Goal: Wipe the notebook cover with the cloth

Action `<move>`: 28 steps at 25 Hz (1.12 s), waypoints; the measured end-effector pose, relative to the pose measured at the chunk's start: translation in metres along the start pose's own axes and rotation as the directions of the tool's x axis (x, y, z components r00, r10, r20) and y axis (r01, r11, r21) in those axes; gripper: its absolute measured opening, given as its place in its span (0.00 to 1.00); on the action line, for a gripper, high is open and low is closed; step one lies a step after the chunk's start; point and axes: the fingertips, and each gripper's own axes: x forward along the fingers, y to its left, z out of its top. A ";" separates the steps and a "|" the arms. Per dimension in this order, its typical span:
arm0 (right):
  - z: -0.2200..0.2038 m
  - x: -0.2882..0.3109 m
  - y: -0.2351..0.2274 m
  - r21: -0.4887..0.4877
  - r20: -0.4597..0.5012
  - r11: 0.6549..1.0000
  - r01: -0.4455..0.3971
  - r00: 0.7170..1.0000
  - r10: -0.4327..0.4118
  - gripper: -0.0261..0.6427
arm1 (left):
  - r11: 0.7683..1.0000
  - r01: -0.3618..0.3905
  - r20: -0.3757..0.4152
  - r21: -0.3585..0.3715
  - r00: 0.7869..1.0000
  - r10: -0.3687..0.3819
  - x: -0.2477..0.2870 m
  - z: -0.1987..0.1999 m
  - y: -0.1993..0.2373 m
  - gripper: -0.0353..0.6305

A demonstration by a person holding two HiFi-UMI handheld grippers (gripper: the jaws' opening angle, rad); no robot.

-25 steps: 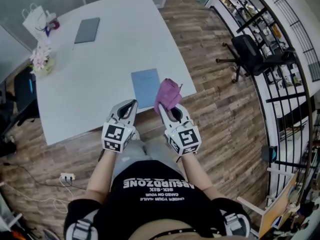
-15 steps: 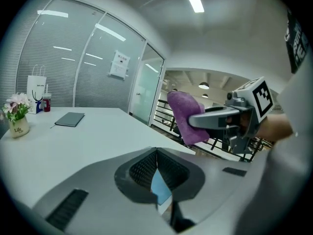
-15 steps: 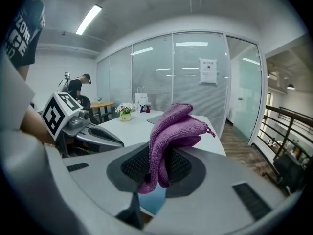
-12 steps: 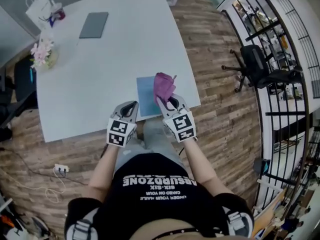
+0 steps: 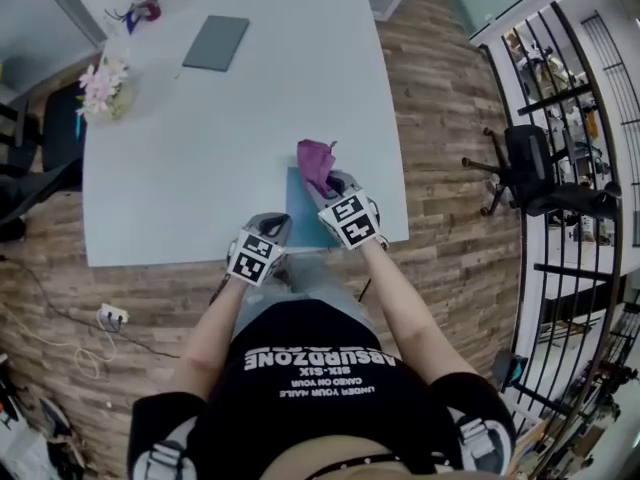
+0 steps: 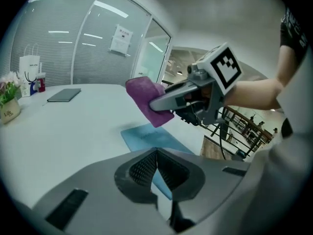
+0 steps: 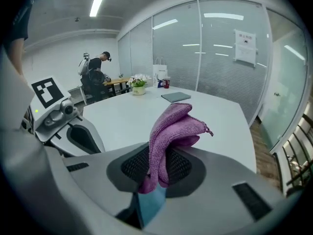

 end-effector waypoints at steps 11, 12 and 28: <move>-0.038 0.072 -0.016 -0.101 -0.217 0.988 -0.113 0.972 0.089 0.17 | 0.998 -0.024 -0.172 0.056 0.985 0.033 0.043 -0.034 0.012 0.08; -0.041 0.075 -0.016 -0.103 -0.229 0.988 -0.116 0.969 0.090 0.17 | 0.997 -0.018 -0.190 0.077 0.981 0.032 0.047 -0.037 0.012 0.08; -0.051 0.080 0.009 -0.125 -0.238 0.976 -0.176 0.961 0.143 0.16 | 0.996 0.018 -0.228 0.091 0.974 0.003 0.051 -0.047 0.015 0.08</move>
